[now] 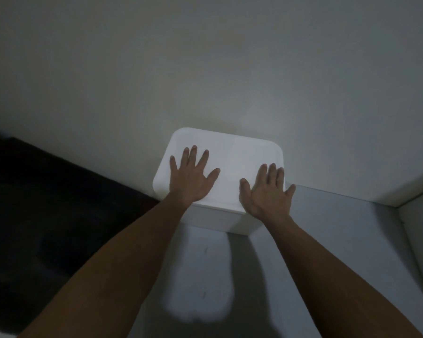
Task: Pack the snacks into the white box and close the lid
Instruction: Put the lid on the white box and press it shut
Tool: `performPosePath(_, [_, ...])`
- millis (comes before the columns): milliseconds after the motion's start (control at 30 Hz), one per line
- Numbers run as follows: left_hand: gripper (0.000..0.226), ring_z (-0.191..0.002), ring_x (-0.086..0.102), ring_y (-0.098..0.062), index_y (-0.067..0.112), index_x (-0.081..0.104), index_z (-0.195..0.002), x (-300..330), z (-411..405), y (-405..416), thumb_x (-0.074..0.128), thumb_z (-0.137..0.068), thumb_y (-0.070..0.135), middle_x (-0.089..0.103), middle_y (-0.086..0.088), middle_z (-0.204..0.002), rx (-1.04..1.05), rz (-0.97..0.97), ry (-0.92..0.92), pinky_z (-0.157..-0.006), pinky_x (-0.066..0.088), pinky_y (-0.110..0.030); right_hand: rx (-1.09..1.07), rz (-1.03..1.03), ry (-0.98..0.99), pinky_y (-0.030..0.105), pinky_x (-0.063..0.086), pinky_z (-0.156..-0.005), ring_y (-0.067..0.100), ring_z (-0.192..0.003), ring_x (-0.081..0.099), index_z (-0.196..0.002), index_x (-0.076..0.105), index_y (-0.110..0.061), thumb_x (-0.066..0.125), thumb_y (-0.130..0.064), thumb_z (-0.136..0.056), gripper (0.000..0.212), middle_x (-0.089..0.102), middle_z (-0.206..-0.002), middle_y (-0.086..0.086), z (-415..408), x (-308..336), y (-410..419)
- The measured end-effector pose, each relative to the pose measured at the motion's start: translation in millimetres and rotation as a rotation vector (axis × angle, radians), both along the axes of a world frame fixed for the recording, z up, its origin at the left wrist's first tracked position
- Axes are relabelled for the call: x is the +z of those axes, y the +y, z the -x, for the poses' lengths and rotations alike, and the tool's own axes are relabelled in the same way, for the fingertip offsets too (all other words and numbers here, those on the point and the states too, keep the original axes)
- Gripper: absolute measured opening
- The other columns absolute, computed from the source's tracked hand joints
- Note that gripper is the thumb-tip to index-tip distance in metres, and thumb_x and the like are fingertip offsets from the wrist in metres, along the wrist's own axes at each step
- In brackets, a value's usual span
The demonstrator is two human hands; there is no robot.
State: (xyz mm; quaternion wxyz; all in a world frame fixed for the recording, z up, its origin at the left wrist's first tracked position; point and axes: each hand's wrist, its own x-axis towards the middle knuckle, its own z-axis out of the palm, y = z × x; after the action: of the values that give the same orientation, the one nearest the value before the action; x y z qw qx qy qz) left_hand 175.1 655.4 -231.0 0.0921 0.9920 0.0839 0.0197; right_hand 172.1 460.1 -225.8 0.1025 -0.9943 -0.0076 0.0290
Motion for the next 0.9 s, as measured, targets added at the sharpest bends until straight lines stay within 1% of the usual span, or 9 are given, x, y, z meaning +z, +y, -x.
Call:
performPosePath(100, [0.073, -0.149, -0.008, -0.022, 0.032, 0.006, -0.153, 2, -7, 12, 0.013, -0.091, 0.069, -0.004, -0.001, -0.163, -0.024, -0.031, 0.021, -0.118, -0.007, -0.054, -0.029, 0.022, 0.004, 0.065, -0.002, -0.113, 0.030, -0.148, -0.010, -0.153, 0.001, -0.011, 0.014, -0.062, -0.090, 0.082, -0.004, -0.162, 0.008, -10, 3, 0])
performPosePath(200, [0.076, -0.149, -0.008, -0.022, 0.029, 0.006, -0.153, 2, -15, 17, 0.014, -0.090, 0.071, -0.004, -0.003, -0.162, -0.053, -0.046, 0.015, -0.118, -0.007, -0.053, -0.012, 0.054, -0.030, 0.065, -0.003, -0.113, 0.032, -0.148, -0.007, -0.152, 0.005, -0.006, 0.014, -0.059, -0.090, 0.082, 0.001, -0.162, 0.011, -25, 4, -1])
performPosePath(367, [0.078, -0.149, -0.006, -0.023, 0.026, 0.009, -0.153, 1, -35, 27, 0.015, -0.090, 0.070, -0.001, -0.005, -0.163, -0.052, -0.064, -0.010, -0.118, -0.005, -0.054, 0.042, 0.039, -0.048, 0.063, 0.002, -0.115, 0.031, -0.149, -0.003, -0.151, 0.006, -0.003, 0.016, -0.055, -0.092, 0.079, 0.003, -0.161, 0.013, -48, 3, 2])
performPosePath(600, [0.075, -0.149, -0.003, -0.025, 0.026, 0.011, -0.153, 0, -60, 31, 0.015, -0.091, 0.068, 0.002, -0.006, -0.162, 0.007, -0.081, -0.051, -0.118, -0.004, -0.054, -0.019, -0.051, -0.066, 0.058, 0.013, -0.116, 0.026, -0.149, -0.004, -0.151, 0.006, -0.004, 0.021, -0.055, -0.091, 0.080, 0.002, -0.162, 0.010, -70, 4, 8])
performPosePath(733, [0.075, -0.149, -0.003, -0.030, 0.026, 0.012, -0.153, -4, -65, 30, 0.016, -0.091, 0.068, 0.001, -0.010, -0.162, 0.049, -0.084, -0.058, -0.119, -0.004, -0.053, -0.054, -0.041, -0.079, 0.058, 0.017, -0.114, 0.024, -0.150, -0.002, -0.152, 0.007, -0.006, 0.020, -0.057, -0.090, 0.081, 0.003, -0.162, 0.009, -76, 1, 12])
performPosePath(833, [0.078, -0.148, 0.005, -0.033, 0.026, 0.018, -0.152, -11, -66, 28, 0.015, -0.088, 0.069, 0.008, -0.012, -0.161, 0.054, -0.110, -0.095, -0.118, 0.000, -0.054, -0.064, -0.008, -0.080, 0.059, 0.018, -0.112, 0.024, -0.150, -0.002, -0.152, 0.007, -0.007, 0.017, -0.058, -0.090, 0.081, 0.003, -0.162, 0.009, -75, -2, 13])
performPosePath(900, [0.081, -0.146, 0.016, -0.034, 0.024, 0.031, -0.149, -13, -67, 29, 0.016, -0.084, 0.069, 0.021, -0.014, -0.158, 0.053, -0.126, -0.179, -0.118, 0.007, -0.056, -0.062, -0.015, -0.085, 0.057, 0.023, -0.110, 0.024, -0.150, -0.002, -0.152, 0.008, -0.007, 0.017, -0.058, -0.090, 0.080, 0.003, -0.162, 0.009, -76, -1, 13])
